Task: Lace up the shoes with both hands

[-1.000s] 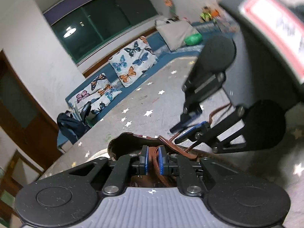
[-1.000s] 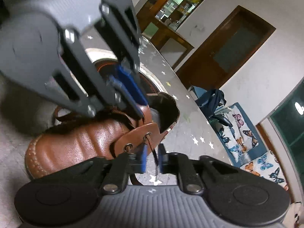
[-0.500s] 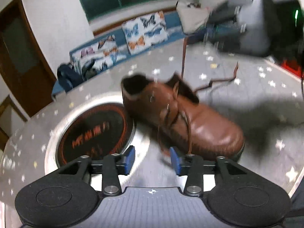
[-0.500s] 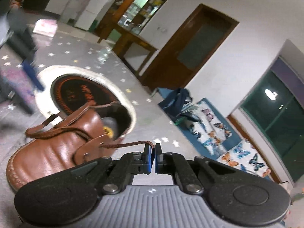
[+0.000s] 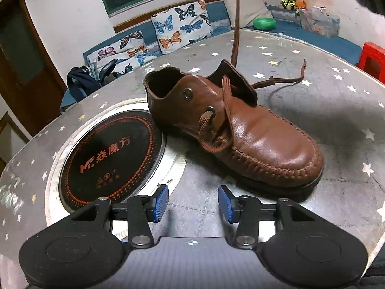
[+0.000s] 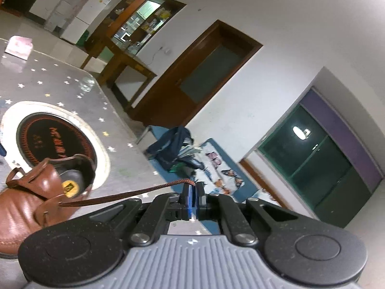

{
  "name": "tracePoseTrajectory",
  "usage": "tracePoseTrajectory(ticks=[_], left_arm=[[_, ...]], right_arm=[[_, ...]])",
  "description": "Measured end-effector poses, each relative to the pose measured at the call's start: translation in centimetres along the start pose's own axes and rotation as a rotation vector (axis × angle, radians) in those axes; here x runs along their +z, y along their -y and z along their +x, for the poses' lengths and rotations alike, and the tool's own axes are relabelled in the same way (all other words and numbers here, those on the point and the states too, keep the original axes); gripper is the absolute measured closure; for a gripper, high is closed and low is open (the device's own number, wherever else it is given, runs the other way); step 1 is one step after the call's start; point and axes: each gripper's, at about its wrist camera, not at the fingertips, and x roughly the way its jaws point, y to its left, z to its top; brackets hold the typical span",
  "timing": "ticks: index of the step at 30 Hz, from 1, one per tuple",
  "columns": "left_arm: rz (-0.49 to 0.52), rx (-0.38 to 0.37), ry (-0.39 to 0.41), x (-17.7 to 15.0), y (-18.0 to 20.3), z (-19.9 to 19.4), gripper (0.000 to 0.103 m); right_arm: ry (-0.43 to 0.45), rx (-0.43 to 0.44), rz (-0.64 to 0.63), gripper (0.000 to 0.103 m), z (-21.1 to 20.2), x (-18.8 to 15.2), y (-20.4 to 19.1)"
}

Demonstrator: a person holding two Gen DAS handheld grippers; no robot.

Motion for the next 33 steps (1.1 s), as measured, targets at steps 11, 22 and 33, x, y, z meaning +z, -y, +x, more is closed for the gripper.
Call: tracePoseTrajectory(ticks=[11,22,33], left_arm=[[-0.007,-0.005,-0.030,0.1,-0.2,1.5,0.054],[-0.021,-0.012,-0.032,0.1,-0.4,1.5,0.054],[-0.039,-0.005,-0.028,0.1,-0.6,1.5,0.054]], right_arm=[[0.049,-0.183,0.028,0.101,-1.2,1.4,5.3],[0.028,-0.224,0.102,0.098,0.3,0.4,7.0],[-0.099,-0.174,0.224,0.079,3.2,-2.0,10.2]])
